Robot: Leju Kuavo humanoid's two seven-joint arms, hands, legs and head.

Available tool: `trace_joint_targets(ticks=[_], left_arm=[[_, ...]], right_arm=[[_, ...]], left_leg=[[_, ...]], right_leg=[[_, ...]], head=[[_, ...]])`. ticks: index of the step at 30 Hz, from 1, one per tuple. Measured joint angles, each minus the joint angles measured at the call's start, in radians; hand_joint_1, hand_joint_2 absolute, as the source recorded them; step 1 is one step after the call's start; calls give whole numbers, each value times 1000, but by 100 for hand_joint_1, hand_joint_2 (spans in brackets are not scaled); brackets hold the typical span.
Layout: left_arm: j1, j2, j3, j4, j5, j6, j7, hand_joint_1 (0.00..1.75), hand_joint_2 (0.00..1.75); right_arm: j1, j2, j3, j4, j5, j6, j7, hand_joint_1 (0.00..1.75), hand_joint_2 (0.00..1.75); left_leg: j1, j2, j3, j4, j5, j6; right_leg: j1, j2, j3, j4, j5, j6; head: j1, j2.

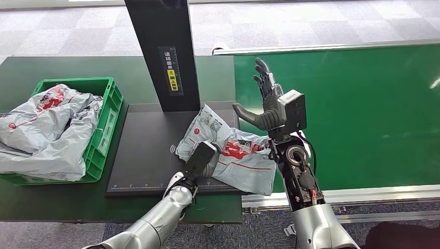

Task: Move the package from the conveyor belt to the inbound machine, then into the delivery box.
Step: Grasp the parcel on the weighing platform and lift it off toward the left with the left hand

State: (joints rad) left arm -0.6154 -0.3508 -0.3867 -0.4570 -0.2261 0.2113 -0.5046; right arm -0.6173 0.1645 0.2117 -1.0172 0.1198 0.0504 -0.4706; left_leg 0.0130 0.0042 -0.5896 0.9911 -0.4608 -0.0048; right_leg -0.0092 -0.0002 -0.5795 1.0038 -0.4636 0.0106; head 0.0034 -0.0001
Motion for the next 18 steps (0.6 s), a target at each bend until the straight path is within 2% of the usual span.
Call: trace_joint_targets(ticks=[10, 11, 13, 14, 15, 17, 18], left_arm=[[0, 2, 1, 3, -2, -1, 0, 171, 175], [0, 2, 1, 3, -2, -1, 0, 140, 175], [0, 2, 1, 3, -4, 0, 1, 53, 175], [0, 2, 2, 3, -8, 3, 2, 48, 175], [0, 2, 2, 3, -15, 7, 4, 78, 175], [0, 2, 1, 4, -51, 28, 13, 165, 175], [0, 2, -1, 3, -75, 42, 17, 175, 175]], right_arm=[[0, 0, 0, 1, 0, 0, 0, 0, 175], [0, 0, 0, 1, 0, 0, 0, 0, 175], [0, 0, 0, 1, 0, 0, -1, 0, 175], [0, 0, 0, 1, 1, 0, -1, 0, 175], [0, 0, 0, 1, 2, 0, -2, 0, 175], [0, 0, 0, 2, 4, 0, -4, 0, 175], [0, 0, 0, 3, 5, 0, -4, 0, 175]], left_leg=[[0, 0, 0, 0, 0, 0], [0, 0, 0, 0, 0, 0], [0, 0, 0, 0, 0, 0], [0, 0, 0, 0, 0, 0], [0, 0, 0, 0, 0, 0], [0, 0, 0, 0, 0, 0], [0, 0, 0, 0, 0, 0]], right_leg=[[0, 0, 0, 0, 0, 0], [0, 0, 0, 0, 0, 0], [0, 0, 0, 0, 0, 0], [0, 0, 0, 0, 0, 0], [0, 0, 0, 0, 0, 0], [0, 0, 0, 0, 0, 0], [0, 0, 0, 0, 0, 0]], head=[[0, 0], [0, 0], [0, 0], [0, 0], [0, 0], [0, 0], [0, 0]])
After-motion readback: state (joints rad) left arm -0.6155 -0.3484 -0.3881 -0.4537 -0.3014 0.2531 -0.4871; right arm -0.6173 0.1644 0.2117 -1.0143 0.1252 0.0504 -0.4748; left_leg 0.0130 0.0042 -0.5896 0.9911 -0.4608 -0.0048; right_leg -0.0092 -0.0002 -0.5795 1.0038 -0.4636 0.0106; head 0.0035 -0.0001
